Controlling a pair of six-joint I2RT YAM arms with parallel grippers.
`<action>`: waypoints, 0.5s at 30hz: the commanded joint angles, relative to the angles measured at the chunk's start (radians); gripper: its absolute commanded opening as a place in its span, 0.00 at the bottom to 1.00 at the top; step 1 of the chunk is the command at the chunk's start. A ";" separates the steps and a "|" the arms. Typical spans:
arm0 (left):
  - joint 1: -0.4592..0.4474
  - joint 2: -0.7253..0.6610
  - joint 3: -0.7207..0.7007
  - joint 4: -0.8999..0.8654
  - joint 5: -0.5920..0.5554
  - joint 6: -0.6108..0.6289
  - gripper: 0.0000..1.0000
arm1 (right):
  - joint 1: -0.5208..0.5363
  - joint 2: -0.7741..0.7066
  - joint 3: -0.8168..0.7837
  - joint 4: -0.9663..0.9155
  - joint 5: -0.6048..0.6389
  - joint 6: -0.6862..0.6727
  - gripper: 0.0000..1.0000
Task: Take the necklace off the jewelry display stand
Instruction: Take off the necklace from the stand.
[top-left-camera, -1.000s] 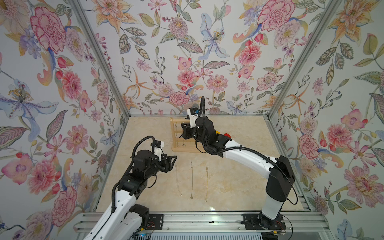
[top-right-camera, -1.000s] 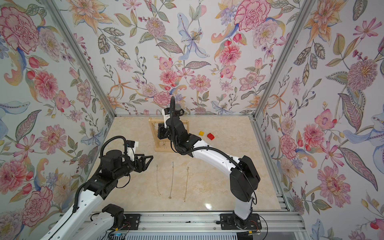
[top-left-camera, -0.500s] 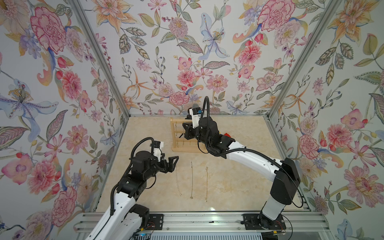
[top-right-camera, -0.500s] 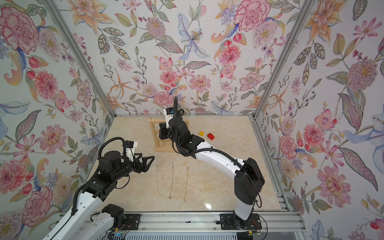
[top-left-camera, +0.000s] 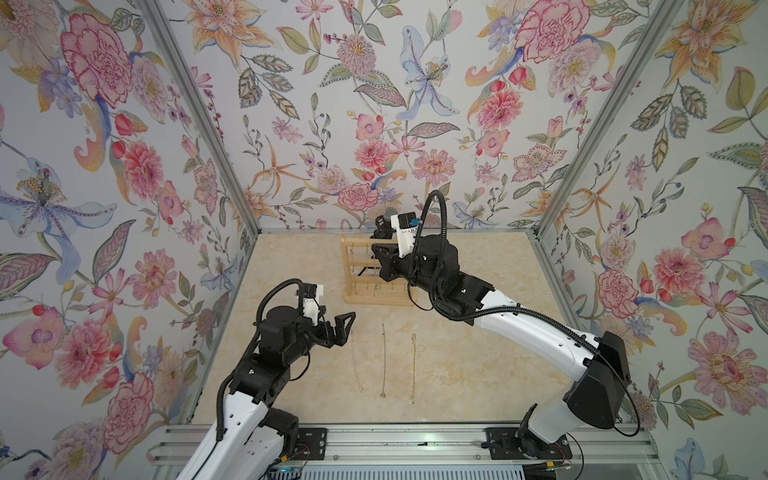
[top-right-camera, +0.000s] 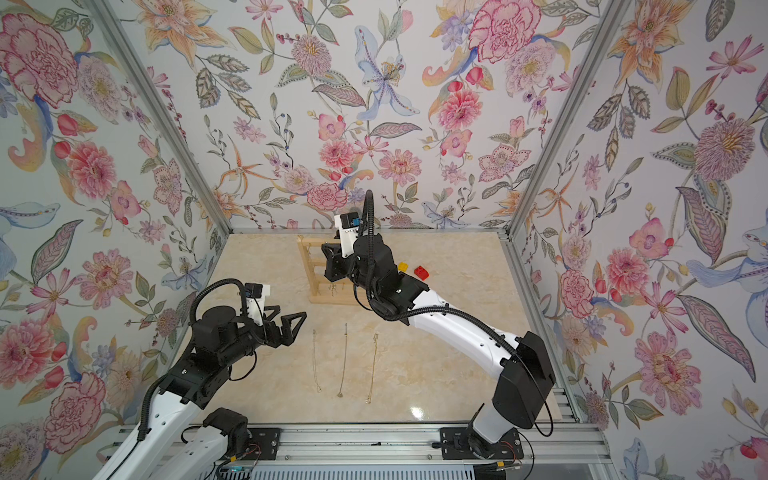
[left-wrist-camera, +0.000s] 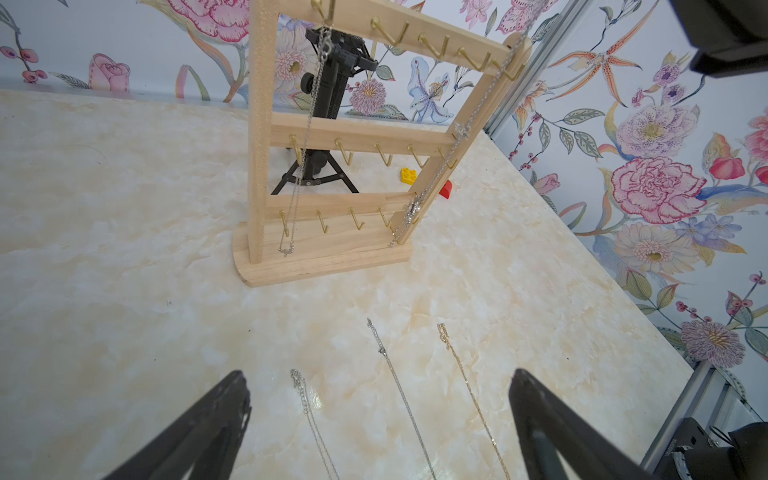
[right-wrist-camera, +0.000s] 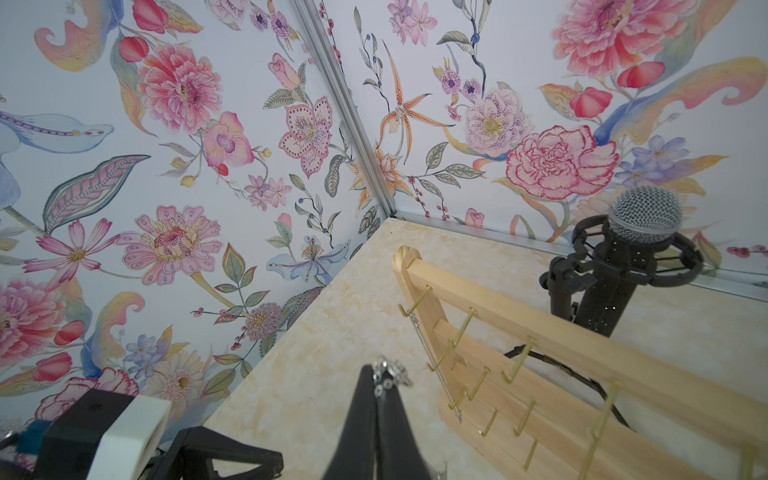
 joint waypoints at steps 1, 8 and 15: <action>0.010 -0.007 -0.015 0.019 -0.024 0.025 0.99 | -0.001 -0.062 -0.043 0.022 -0.039 -0.022 0.00; 0.010 0.006 -0.020 0.021 -0.036 0.022 0.99 | -0.014 -0.176 -0.149 0.022 -0.127 -0.007 0.00; 0.011 0.010 -0.025 0.027 -0.044 0.019 0.99 | -0.034 -0.300 -0.264 0.022 -0.212 0.011 0.00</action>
